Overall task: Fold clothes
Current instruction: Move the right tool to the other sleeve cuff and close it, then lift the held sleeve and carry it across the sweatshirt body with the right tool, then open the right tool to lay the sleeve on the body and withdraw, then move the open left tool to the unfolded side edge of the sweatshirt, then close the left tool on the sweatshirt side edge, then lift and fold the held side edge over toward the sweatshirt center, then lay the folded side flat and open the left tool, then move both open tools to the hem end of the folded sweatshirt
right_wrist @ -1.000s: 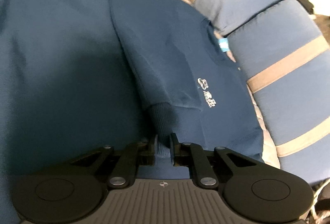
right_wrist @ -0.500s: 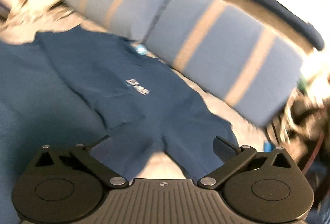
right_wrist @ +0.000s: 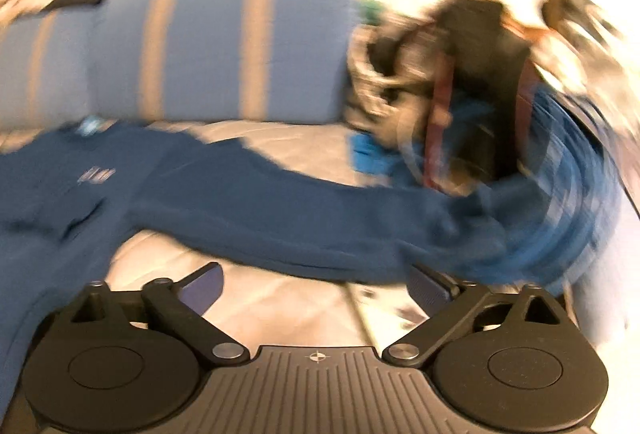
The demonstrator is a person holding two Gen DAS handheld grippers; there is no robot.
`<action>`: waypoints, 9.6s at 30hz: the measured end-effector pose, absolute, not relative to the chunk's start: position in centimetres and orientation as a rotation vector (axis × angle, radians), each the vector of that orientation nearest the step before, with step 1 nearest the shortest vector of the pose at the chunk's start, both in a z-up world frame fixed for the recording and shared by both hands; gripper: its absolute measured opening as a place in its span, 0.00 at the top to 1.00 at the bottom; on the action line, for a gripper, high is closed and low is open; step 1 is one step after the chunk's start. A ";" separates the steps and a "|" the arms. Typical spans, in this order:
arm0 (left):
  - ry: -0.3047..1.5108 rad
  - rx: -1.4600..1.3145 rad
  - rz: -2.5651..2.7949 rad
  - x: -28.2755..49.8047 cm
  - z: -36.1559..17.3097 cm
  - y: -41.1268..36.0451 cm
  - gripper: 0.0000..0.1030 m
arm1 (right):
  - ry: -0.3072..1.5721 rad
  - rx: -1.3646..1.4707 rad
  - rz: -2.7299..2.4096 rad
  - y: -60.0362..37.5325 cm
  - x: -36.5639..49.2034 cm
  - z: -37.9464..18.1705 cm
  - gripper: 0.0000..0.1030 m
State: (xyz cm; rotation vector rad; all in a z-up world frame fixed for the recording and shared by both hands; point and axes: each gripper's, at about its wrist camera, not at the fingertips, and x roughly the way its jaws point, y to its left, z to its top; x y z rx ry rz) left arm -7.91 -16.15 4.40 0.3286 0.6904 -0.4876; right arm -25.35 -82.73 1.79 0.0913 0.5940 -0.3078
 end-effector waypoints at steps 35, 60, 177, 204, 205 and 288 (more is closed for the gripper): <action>0.726 0.281 -0.513 -7.3 3.8 -16.1 0.30 | 0.426 0.822 -0.608 -97.0 -24.1 -1.3 0.88; 0.699 0.235 -0.506 -7.5 3.9 -15.4 0.30 | 0.439 0.594 -0.214 -86.1 -17.2 4.2 0.91; 0.949 -0.584 -0.817 6.5 8.5 -26.8 0.95 | 0.591 -0.124 0.047 -64.4 -15.0 1.0 0.00; 0.751 -0.653 -0.737 7.0 17.8 -19.9 0.95 | 0.621 -0.066 -0.188 -69.3 -4.8 -1.8 0.00; 0.743 -0.656 -0.724 7.1 18.0 -19.3 0.96 | 0.622 -0.089 -0.178 -69.1 -4.7 -1.9 0.00; 0.654 -0.007 -0.282 -7.0 10.3 -4.6 0.27 | 0.528 -0.082 -0.039 -68.7 -13.9 4.5 0.00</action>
